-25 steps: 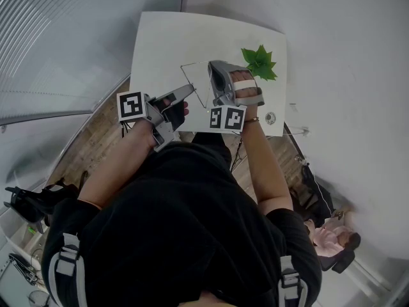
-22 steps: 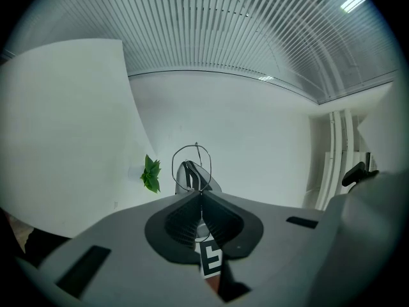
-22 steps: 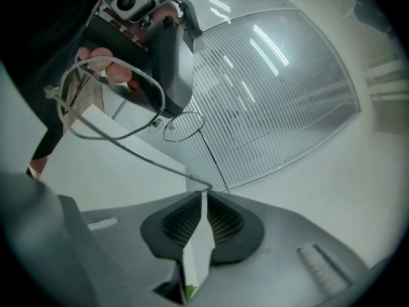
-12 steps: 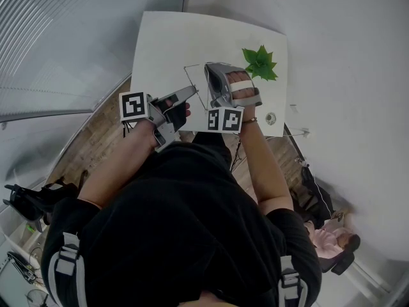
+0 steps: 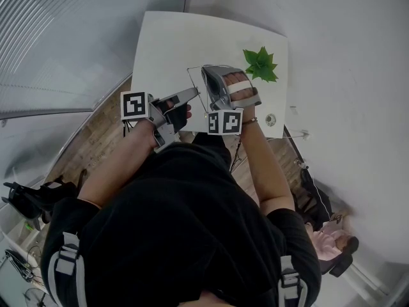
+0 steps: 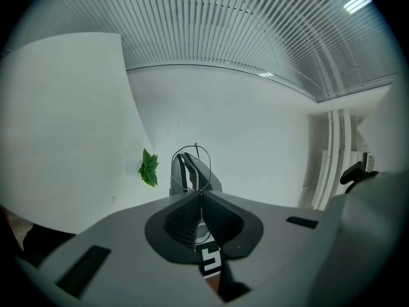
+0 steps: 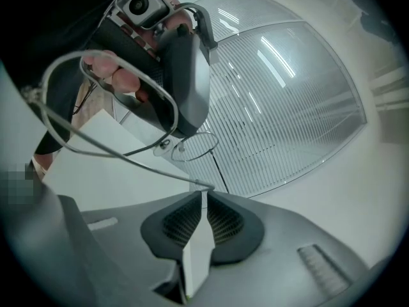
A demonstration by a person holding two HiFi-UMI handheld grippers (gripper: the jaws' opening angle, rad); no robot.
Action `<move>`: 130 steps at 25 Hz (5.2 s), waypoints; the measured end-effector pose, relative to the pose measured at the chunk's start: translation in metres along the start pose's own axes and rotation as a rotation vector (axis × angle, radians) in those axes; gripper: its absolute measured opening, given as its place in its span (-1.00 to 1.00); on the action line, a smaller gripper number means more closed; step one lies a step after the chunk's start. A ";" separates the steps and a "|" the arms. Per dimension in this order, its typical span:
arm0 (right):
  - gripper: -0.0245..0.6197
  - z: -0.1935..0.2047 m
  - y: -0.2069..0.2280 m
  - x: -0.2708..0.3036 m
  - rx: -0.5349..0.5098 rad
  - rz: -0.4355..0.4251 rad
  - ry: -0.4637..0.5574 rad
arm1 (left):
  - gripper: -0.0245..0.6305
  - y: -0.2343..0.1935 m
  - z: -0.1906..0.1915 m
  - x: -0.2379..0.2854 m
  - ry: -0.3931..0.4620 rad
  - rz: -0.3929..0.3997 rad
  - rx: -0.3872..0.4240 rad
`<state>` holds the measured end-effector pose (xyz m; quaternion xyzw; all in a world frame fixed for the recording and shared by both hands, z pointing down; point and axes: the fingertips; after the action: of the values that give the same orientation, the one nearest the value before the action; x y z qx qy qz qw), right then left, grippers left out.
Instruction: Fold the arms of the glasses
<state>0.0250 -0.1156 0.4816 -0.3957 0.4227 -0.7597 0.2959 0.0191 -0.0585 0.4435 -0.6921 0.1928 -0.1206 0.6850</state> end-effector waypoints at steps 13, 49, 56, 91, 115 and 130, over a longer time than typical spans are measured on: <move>-0.80 -0.018 -0.004 0.003 -0.078 -0.027 0.107 | -0.88 0.004 0.000 0.004 -0.059 0.025 0.008; -0.58 0.046 0.038 -0.023 0.226 0.099 -0.005 | -0.88 -0.003 -0.014 0.000 -0.014 -0.011 0.023; -0.52 0.065 0.042 -0.015 0.263 0.100 -0.070 | -0.88 0.000 -0.011 0.000 -0.016 -0.008 0.027; -0.83 0.057 0.029 -0.022 0.214 0.097 -0.072 | -0.88 -0.010 -0.025 -0.006 0.067 -0.070 0.050; -0.83 0.022 0.018 -0.023 0.230 0.082 -0.047 | -0.88 -0.012 -0.060 -0.013 0.140 -0.088 0.067; -0.83 -0.004 0.000 -0.024 0.247 0.036 -0.011 | -0.88 -0.009 -0.075 -0.013 0.169 -0.084 0.071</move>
<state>0.0341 -0.0951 0.4724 -0.3527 0.3314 -0.7983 0.3585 -0.0235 -0.1205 0.4560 -0.6623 0.2162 -0.2140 0.6847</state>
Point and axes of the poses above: the fingertips, and each gripper's own axes: x forward along the fingers, y to its right, z out of its underside, and after that the axes turned 1 degree about z, right-handed
